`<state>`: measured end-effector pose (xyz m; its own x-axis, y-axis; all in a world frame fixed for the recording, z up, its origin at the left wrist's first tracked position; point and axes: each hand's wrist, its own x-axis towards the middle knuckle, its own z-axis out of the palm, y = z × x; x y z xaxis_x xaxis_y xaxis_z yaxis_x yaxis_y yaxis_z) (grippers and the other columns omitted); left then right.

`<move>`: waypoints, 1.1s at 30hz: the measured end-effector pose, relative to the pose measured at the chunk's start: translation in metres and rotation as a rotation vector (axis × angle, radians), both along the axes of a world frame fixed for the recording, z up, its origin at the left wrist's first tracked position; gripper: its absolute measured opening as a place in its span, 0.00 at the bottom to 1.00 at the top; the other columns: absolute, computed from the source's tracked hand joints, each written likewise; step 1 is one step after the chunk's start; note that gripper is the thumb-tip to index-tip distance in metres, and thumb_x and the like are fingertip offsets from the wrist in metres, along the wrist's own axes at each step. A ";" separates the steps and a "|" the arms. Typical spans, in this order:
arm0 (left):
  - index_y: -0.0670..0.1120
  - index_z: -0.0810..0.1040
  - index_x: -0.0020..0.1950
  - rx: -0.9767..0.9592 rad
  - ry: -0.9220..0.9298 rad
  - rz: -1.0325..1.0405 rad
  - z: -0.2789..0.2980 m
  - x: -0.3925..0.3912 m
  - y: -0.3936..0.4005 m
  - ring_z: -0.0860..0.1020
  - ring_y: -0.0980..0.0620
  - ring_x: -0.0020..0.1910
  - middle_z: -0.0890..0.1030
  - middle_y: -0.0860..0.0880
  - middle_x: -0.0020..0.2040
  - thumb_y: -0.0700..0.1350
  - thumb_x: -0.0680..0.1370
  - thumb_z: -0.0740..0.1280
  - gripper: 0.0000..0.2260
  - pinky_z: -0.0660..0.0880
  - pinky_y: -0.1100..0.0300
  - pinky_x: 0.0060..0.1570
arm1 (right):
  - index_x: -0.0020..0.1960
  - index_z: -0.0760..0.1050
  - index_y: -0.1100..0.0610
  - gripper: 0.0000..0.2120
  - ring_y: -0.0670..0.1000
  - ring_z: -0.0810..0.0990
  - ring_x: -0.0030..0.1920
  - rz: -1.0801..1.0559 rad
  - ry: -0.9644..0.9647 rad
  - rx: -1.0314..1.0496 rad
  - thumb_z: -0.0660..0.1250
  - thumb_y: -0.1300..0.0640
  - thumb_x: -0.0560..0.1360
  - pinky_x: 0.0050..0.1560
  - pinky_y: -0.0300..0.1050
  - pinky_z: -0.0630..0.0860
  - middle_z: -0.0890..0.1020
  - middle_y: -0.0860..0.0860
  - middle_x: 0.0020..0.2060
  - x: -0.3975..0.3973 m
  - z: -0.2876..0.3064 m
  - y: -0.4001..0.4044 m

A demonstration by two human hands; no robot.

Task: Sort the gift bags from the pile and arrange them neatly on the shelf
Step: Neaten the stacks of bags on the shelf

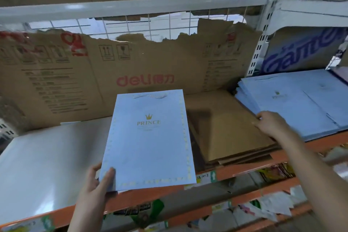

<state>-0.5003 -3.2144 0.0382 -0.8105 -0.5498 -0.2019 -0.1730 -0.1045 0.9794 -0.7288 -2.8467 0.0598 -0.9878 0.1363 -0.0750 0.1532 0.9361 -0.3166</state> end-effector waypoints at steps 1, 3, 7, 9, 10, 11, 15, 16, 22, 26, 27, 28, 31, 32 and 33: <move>0.43 0.69 0.62 0.020 0.000 -0.002 -0.001 -0.005 0.005 0.72 0.44 0.34 0.75 0.40 0.40 0.41 0.79 0.61 0.12 0.73 0.57 0.29 | 0.61 0.74 0.63 0.16 0.60 0.76 0.55 0.005 0.030 0.039 0.62 0.56 0.77 0.47 0.45 0.71 0.78 0.61 0.57 0.000 -0.002 0.000; 0.42 0.68 0.64 0.041 0.017 -0.031 -0.001 -0.016 0.016 0.69 0.45 0.33 0.73 0.40 0.38 0.41 0.80 0.60 0.13 0.67 0.55 0.31 | 0.53 0.75 0.64 0.11 0.58 0.76 0.47 0.034 0.087 0.125 0.58 0.59 0.77 0.42 0.44 0.71 0.78 0.60 0.50 0.001 -0.007 0.001; 0.45 0.69 0.60 0.040 0.059 -0.123 -0.002 -0.039 0.039 0.67 0.47 0.32 0.72 0.41 0.36 0.41 0.80 0.60 0.09 0.65 0.55 0.31 | 0.47 0.75 0.64 0.10 0.58 0.76 0.45 0.097 0.184 0.174 0.57 0.60 0.77 0.40 0.46 0.72 0.77 0.60 0.47 0.006 -0.011 0.008; 0.47 0.71 0.57 0.037 0.061 -0.198 0.001 -0.052 0.053 0.68 0.46 0.33 0.73 0.42 0.38 0.42 0.80 0.60 0.06 0.66 0.55 0.33 | 0.53 0.76 0.63 0.12 0.60 0.77 0.49 0.105 0.231 0.130 0.58 0.57 0.78 0.44 0.48 0.74 0.78 0.60 0.49 0.012 -0.007 0.019; 0.48 0.71 0.57 0.038 0.063 -0.226 0.003 -0.058 0.062 0.68 0.46 0.34 0.73 0.42 0.38 0.43 0.80 0.60 0.06 0.66 0.55 0.33 | 0.55 0.76 0.62 0.13 0.60 0.77 0.50 0.109 0.251 0.114 0.58 0.57 0.78 0.46 0.49 0.73 0.78 0.60 0.51 0.017 -0.002 0.025; 0.48 0.71 0.58 0.041 0.073 -0.252 0.005 -0.064 0.071 0.68 0.46 0.34 0.73 0.42 0.38 0.43 0.81 0.60 0.06 0.65 0.54 0.33 | 0.58 0.76 0.62 0.14 0.60 0.77 0.52 0.112 0.271 0.106 0.58 0.57 0.78 0.48 0.49 0.73 0.78 0.59 0.53 0.022 0.002 0.034; 0.47 0.69 0.61 0.047 0.079 -0.332 0.009 -0.085 0.117 0.70 0.45 0.37 0.75 0.43 0.42 0.46 0.81 0.58 0.10 0.66 0.53 0.35 | 0.64 0.73 0.61 0.16 0.58 0.77 0.57 0.073 0.316 0.100 0.59 0.58 0.79 0.53 0.46 0.71 0.78 0.58 0.57 0.039 0.013 0.082; 0.48 0.69 0.61 0.054 0.081 -0.348 0.010 -0.090 0.131 0.71 0.45 0.38 0.76 0.43 0.44 0.47 0.81 0.58 0.10 0.68 0.53 0.36 | 0.64 0.74 0.61 0.16 0.58 0.77 0.57 0.058 0.320 0.103 0.59 0.58 0.78 0.54 0.47 0.71 0.78 0.58 0.57 0.041 0.013 0.098; 0.54 0.70 0.56 0.078 0.071 -0.378 0.013 -0.109 0.232 0.78 0.48 0.49 0.78 0.48 0.53 0.47 0.81 0.58 0.05 0.77 0.48 0.47 | 0.58 0.77 0.60 0.13 0.59 0.78 0.56 -0.023 0.289 0.142 0.61 0.59 0.76 0.54 0.50 0.74 0.80 0.60 0.55 0.044 0.004 0.206; 0.51 0.67 0.59 0.103 0.068 -0.362 0.006 -0.121 0.314 0.77 0.45 0.42 0.77 0.47 0.49 0.46 0.82 0.58 0.07 0.77 0.54 0.36 | 0.57 0.76 0.62 0.13 0.60 0.77 0.56 -0.019 0.234 0.156 0.58 0.60 0.77 0.52 0.49 0.72 0.80 0.60 0.55 0.046 0.004 0.274; 0.50 0.67 0.60 0.096 0.062 -0.360 0.005 -0.125 0.336 0.76 0.44 0.41 0.76 0.46 0.48 0.46 0.82 0.58 0.08 0.76 0.54 0.36 | 0.57 0.76 0.63 0.13 0.60 0.77 0.57 -0.030 0.221 0.148 0.58 0.60 0.77 0.54 0.50 0.72 0.79 0.61 0.56 0.045 0.005 0.290; 0.49 0.67 0.61 0.081 0.059 -0.358 0.003 -0.129 0.357 0.75 0.44 0.41 0.76 0.46 0.48 0.46 0.81 0.59 0.09 0.74 0.52 0.37 | 0.57 0.76 0.63 0.13 0.60 0.77 0.57 -0.039 0.217 0.136 0.59 0.60 0.77 0.55 0.49 0.72 0.79 0.61 0.56 0.044 0.004 0.306; 0.50 0.66 0.61 0.025 0.067 -0.330 -0.002 -0.151 0.415 0.74 0.46 0.41 0.74 0.45 0.49 0.47 0.82 0.58 0.08 0.70 0.51 0.40 | 0.58 0.76 0.63 0.14 0.59 0.77 0.58 -0.061 0.180 0.094 0.59 0.59 0.77 0.57 0.49 0.72 0.79 0.60 0.56 0.037 -0.001 0.347; 0.51 0.65 0.62 0.015 0.069 -0.319 -0.003 -0.159 0.433 0.74 0.46 0.42 0.74 0.46 0.48 0.47 0.82 0.57 0.09 0.70 0.52 0.41 | 0.58 0.76 0.63 0.14 0.59 0.77 0.57 -0.065 0.161 0.082 0.58 0.59 0.77 0.57 0.50 0.73 0.79 0.60 0.56 0.035 -0.002 0.359; 0.51 0.64 0.63 -0.002 0.073 -0.307 -0.002 -0.167 0.450 0.73 0.47 0.41 0.74 0.47 0.47 0.47 0.82 0.57 0.10 0.69 0.54 0.40 | 0.58 0.76 0.63 0.14 0.59 0.77 0.57 -0.068 0.138 0.069 0.58 0.59 0.77 0.56 0.51 0.73 0.79 0.60 0.56 0.033 -0.003 0.369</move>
<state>-0.6670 -2.7644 0.0363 -0.9511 -0.2774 -0.1358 -0.1250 -0.0562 0.9906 -0.6956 -2.4777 0.0568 -0.9765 0.2030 0.0728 0.1762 0.9455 -0.2738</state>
